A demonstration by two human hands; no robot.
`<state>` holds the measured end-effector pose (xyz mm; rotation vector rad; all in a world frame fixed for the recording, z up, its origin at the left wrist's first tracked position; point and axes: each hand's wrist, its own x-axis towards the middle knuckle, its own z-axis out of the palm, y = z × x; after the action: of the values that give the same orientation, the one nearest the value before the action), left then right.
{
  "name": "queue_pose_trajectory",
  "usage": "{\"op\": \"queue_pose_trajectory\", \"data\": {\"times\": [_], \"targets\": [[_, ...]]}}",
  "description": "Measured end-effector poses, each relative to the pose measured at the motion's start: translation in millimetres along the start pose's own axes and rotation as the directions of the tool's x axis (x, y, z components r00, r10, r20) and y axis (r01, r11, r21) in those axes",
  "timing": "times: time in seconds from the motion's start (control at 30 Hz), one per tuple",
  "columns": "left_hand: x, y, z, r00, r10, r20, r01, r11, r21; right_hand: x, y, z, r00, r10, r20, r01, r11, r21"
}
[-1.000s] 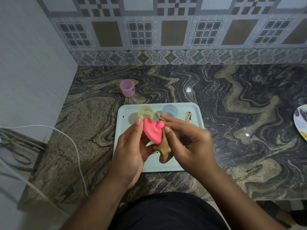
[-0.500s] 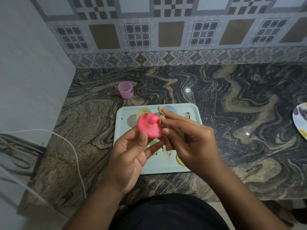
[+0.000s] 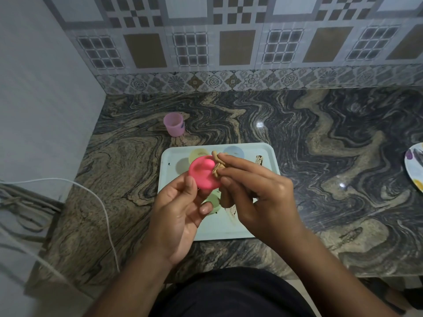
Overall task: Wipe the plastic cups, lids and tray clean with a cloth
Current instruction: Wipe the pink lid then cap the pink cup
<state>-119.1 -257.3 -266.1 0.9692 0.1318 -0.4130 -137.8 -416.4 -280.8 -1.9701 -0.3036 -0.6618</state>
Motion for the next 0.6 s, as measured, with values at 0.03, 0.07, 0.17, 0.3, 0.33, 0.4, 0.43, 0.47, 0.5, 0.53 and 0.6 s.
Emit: {"op": "queue_pose_trajectory", "data": {"times": [0.03, 0.07, 0.17, 0.3, 0.33, 0.4, 0.43, 0.47, 0.5, 0.53, 0.6], "targets": [[0, 0, 0, 1.000, -0.011, -0.016, 0.010, 1.000, -0.023, 0, 1, 0, 1.000, 0.014, -0.006, -0.014, 1.000, 0.004], [1, 0, 0, 1.000, -0.013, -0.022, 0.012, 0.999, -0.031, 0, 1, 0, 1.000, 0.024, -0.010, -0.024, 1.000, 0.014], [3, 1, 3, 1.000, 0.010, 0.021, -0.010, 1.000, -0.028, -2, 1, 3, 0.999, 0.032, -0.020, -0.031, 0.999, 0.025], [0, 3, 2, 0.996, 0.059, 0.067, -0.060, 0.998, 0.010, 1, -3, 5, 0.999, 0.025, -0.047, -0.024, 0.999, 0.022], [0, 4, 1, 0.997, 0.052, 0.053, -0.054, 0.998, 0.031, 3, -3, 4, 0.998, 0.019, -0.058, -0.018, 1.000, 0.012], [-2, 6, 3, 0.999, 0.035, 0.025, -0.037, 0.996, 0.080, 7, -2, 1, 0.996, 0.026, -0.080, -0.026, 1.000, 0.001], [-2, 8, 6, 0.999, 0.033, 0.006, -0.033, 0.994, 0.100, 9, -1, -1, 0.996, 0.038, -0.082, -0.038, 0.999, -0.003], [-2, 8, 8, 0.999, 0.038, -0.010, -0.036, 0.993, 0.116, 10, 0, -2, 0.996, 0.050, -0.075, -0.051, 0.999, -0.007], [-3, 7, 10, 0.999, 0.048, -0.026, -0.044, 0.992, 0.122, 11, 0, -4, 0.996, 0.061, -0.063, -0.062, 0.998, -0.007], [-2, 6, 11, 0.998, 0.059, -0.032, -0.055, 0.992, 0.115, 11, 0, -4, 0.996, 0.070, -0.054, -0.070, 0.998, 0.001], [1, 4, 11, 0.997, 0.075, -0.036, -0.072, 0.994, 0.079, 10, -1, -5, 0.996, 0.077, -0.045, -0.076, 0.997, 0.020]]}}
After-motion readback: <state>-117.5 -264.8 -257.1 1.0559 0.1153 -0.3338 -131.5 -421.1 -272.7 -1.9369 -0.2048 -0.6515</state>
